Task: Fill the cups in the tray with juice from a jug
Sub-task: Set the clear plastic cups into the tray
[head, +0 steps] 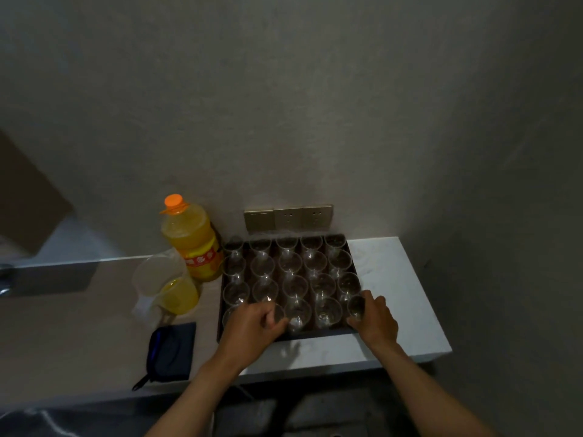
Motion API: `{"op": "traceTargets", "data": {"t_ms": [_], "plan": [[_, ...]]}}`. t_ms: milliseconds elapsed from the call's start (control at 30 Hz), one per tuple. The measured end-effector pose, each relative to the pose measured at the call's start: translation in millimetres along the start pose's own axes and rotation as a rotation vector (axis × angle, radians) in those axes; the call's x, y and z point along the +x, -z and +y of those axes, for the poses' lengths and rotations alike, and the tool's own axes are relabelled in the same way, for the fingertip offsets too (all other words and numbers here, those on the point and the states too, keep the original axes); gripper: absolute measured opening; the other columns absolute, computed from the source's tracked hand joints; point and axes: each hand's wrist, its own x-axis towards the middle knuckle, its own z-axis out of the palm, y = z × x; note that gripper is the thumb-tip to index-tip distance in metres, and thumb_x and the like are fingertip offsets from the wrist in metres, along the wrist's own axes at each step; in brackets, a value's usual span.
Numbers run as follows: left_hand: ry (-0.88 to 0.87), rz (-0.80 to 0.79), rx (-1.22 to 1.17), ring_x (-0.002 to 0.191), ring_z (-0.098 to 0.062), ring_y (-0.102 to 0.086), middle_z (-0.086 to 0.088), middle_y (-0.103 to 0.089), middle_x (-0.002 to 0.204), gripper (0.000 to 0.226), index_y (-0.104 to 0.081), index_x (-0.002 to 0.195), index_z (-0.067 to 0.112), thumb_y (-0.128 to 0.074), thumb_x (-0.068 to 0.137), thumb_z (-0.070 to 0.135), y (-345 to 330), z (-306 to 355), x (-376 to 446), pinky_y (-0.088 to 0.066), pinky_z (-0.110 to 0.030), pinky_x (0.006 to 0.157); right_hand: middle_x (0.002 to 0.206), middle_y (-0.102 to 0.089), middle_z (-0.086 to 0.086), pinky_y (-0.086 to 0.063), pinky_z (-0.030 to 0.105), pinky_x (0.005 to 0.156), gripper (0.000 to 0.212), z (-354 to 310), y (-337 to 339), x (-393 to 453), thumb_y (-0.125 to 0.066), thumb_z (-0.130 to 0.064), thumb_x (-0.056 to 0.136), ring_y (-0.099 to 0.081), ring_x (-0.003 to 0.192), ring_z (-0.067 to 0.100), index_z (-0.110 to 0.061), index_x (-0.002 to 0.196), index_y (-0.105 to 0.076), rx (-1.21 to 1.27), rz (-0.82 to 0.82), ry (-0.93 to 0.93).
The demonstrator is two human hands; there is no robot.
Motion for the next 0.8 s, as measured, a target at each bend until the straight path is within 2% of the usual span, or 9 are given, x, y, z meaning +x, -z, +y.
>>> {"op": "traceTargets", "data": {"t_ms": [133,267,333,533,667,800], "plan": [[-0.03,0.052,0.041,0.051,-0.007,-0.053,0.012,-0.051,0.052,0.051,-0.04,0.055,0.029,-0.083,0.083,0.022,1.3,-2.2,-5.4,-0.038,-0.013,0.053,0.136,-0.048,0.01,-0.051,0.042,0.095,0.089,0.2,-4.5,-1.7,-0.086,-0.046,0.079,-0.057,0.121,0.029,-0.024,0.146,-0.032,0.033,0.012,-0.016],[-0.044,0.054,0.039,0.05,-0.005,-0.052,0.014,-0.05,0.051,0.054,-0.039,0.055,0.032,-0.083,0.084,0.019,1.8,-3.6,-7.7,-0.036,-0.011,0.053,0.14,-0.045,0.012,-0.05,0.044,0.097,0.098,0.2,-3.0,-2.4,-0.087,-0.047,0.078,-0.055,0.125,0.032,-0.024,0.15,-0.027,0.058,0.013,-0.04],[-0.036,0.053,0.027,0.051,-0.005,-0.052,0.013,-0.05,0.052,0.052,-0.04,0.056,0.031,-0.081,0.085,0.019,3.2,-6.5,-8.0,-0.037,-0.013,0.053,0.141,-0.042,0.013,-0.051,0.046,0.097,0.101,0.0,-0.3,-3.0,-0.088,-0.047,0.077,-0.053,0.126,0.033,-0.024,0.152,-0.025,0.079,0.011,-0.053],[-0.016,0.063,0.011,0.055,-0.018,-0.056,0.004,-0.052,0.055,0.044,-0.043,0.059,0.024,-0.076,0.087,0.02,13.5,-13.3,-5.1,-0.045,-0.034,0.053,0.142,-0.037,0.013,-0.05,0.046,0.1,0.099,-13.8,13.0,-6.9,-0.087,-0.048,0.078,-0.049,0.129,0.032,-0.024,0.151,-0.024,0.042,0.038,-0.024],[-0.03,0.088,-0.005,0.053,-0.013,-0.053,0.002,-0.052,0.055,0.041,-0.045,0.06,0.02,-0.076,0.087,0.019,24.9,-15.8,-4.6,-0.042,-0.026,0.053,0.144,-0.035,0.014,-0.05,0.048,0.102,0.101,-31.9,22.0,-7.0,-0.086,-0.052,0.077,-0.047,0.131,0.034,-0.025,0.152,-0.023,-0.023,0.053,-0.037],[-0.015,0.089,-0.048,0.054,-0.016,-0.055,0.003,-0.052,0.055,0.039,-0.046,0.061,0.021,-0.074,0.088,0.026,43.2,-25.1,-7.6,-0.048,-0.034,0.056,0.14,-0.038,0.013,-0.049,0.047,0.101,0.096,-54.6,24.6,-9.8,-0.083,-0.056,0.077,-0.049,0.127,0.034,-0.024,0.149,-0.027,-0.036,0.065,0.008]]}}
